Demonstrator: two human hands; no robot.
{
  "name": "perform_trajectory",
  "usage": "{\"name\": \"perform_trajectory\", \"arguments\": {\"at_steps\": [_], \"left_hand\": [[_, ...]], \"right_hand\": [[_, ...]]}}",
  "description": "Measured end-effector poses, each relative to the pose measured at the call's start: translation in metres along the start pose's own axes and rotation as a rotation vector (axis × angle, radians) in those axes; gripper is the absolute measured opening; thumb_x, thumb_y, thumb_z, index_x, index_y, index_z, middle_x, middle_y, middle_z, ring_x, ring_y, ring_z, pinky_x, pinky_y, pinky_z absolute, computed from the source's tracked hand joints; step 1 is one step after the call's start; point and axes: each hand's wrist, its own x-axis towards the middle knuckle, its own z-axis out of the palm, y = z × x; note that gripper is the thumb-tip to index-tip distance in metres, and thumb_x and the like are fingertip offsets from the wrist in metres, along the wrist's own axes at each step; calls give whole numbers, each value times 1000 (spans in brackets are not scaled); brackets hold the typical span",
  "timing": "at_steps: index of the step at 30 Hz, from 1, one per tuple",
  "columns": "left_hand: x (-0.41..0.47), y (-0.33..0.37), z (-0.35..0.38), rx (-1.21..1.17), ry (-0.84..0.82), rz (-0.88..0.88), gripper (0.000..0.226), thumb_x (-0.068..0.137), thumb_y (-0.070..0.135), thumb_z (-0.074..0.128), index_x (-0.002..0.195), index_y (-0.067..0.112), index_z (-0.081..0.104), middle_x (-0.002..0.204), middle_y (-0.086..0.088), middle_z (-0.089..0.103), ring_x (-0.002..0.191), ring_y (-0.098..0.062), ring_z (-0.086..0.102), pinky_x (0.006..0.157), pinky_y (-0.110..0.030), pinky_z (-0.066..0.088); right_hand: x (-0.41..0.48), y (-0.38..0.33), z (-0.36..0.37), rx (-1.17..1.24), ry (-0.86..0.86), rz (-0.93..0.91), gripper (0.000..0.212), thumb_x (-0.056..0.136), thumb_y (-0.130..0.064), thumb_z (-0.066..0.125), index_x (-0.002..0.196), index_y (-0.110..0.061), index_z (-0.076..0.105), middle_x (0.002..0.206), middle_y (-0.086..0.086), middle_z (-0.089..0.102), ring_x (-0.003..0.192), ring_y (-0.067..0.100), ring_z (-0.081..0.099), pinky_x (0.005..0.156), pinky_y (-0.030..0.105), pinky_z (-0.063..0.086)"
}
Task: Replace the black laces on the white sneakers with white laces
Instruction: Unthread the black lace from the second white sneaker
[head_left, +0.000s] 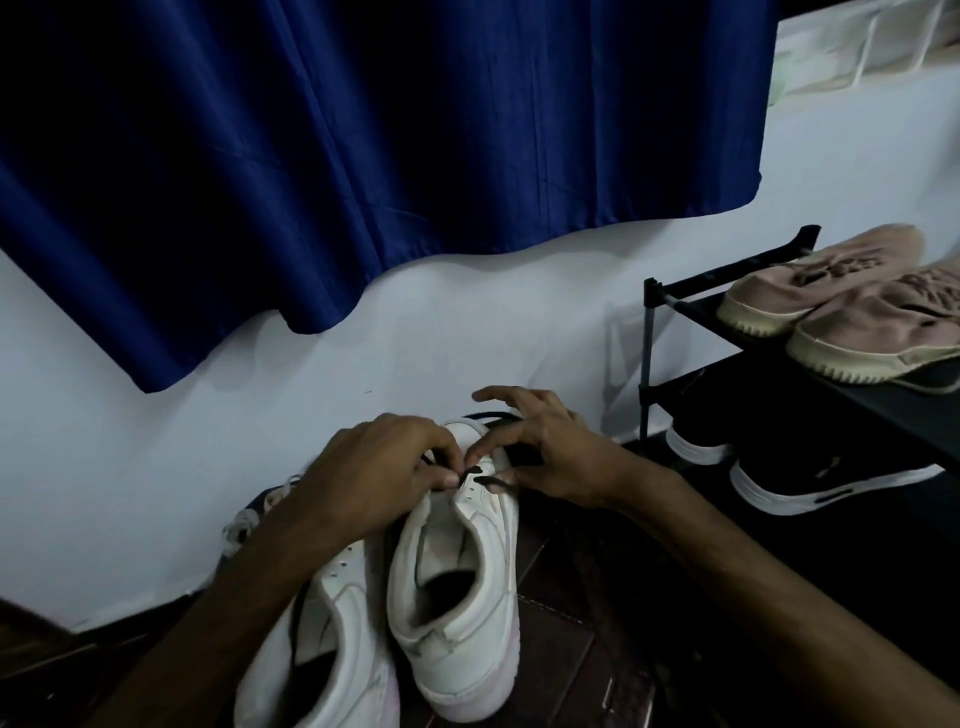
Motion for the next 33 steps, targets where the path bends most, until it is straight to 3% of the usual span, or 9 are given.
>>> {"name": "perform_trajectory", "arguments": {"at_steps": [6, 9, 14, 16, 18, 22, 27, 30, 33], "left_hand": [[17, 21, -3, 329, 9, 58, 4, 86, 31, 66, 89, 28, 65, 91, 10, 63, 92, -13, 63, 70, -22, 31], [13, 22, -1, 294, 54, 58, 6, 86, 34, 67, 86, 28, 67, 89, 11, 67, 92, -10, 62, 70, -24, 30], [-2, -29, -17, -92, 478, -359, 10, 88, 37, 70, 82, 30, 66, 88, 19, 67, 78, -12, 59, 70, -28, 39], [-5, -51, -16, -184, 547, -491, 11, 90, 36, 68, 82, 31, 63, 93, 13, 68, 79, -16, 57, 71, -30, 40], [-5, -56, -5, -194, 435, -483, 9, 91, 31, 67, 84, 32, 61, 96, 12, 67, 82, -17, 59, 73, -31, 42], [-3, -33, 5, -160, 312, -122, 16, 92, 24, 66, 103, 36, 65, 107, 22, 61, 81, -6, 52, 81, -32, 44], [7, 6, 2, -15, -4, 8, 17, 81, 31, 72, 95, 41, 70, 93, 23, 69, 88, 2, 60, 77, -22, 42], [11, 7, -1, 68, -37, 22, 25, 77, 26, 74, 97, 38, 68, 85, 21, 69, 82, 2, 61, 69, -15, 39], [12, 10, 0, 180, 60, 82, 20, 81, 31, 71, 99, 37, 69, 91, 16, 70, 92, -3, 59, 70, -23, 37]], "right_hand": [[3, 9, 6, 56, -2, 4, 36, 83, -46, 71, 112, -60, 55, 146, -21, 34, 136, 16, 29, 109, 59, 30], [4, 11, 8, 57, -17, -2, 37, 83, -49, 68, 113, -64, 51, 139, -24, 37, 131, 14, 33, 107, 58, 33], [6, 8, 3, 41, -25, 5, 33, 85, -42, 71, 112, -58, 59, 131, -25, 40, 126, 12, 35, 105, 56, 34], [5, 9, 3, 54, -30, 9, 33, 85, -42, 71, 112, -57, 61, 131, -24, 40, 127, 12, 36, 105, 55, 34], [4, 11, 4, 76, -35, 4, 33, 84, -44, 71, 111, -59, 59, 130, -24, 40, 127, 12, 37, 105, 56, 34], [9, 12, 6, 121, -38, -26, 32, 77, -54, 61, 104, -70, 54, 127, -26, 39, 127, 14, 39, 105, 56, 35], [13, 19, 15, 168, 1, -53, 33, 69, -72, 54, 101, -74, 51, 128, -26, 40, 129, 15, 43, 104, 56, 39], [15, 22, 16, 172, 1, -59, 35, 68, -73, 55, 103, -73, 52, 128, -29, 39, 128, 15, 43, 103, 56, 40], [16, 23, 16, 161, -1, -63, 35, 68, -74, 54, 102, -74, 51, 127, -29, 39, 127, 16, 43, 103, 57, 39]]}}
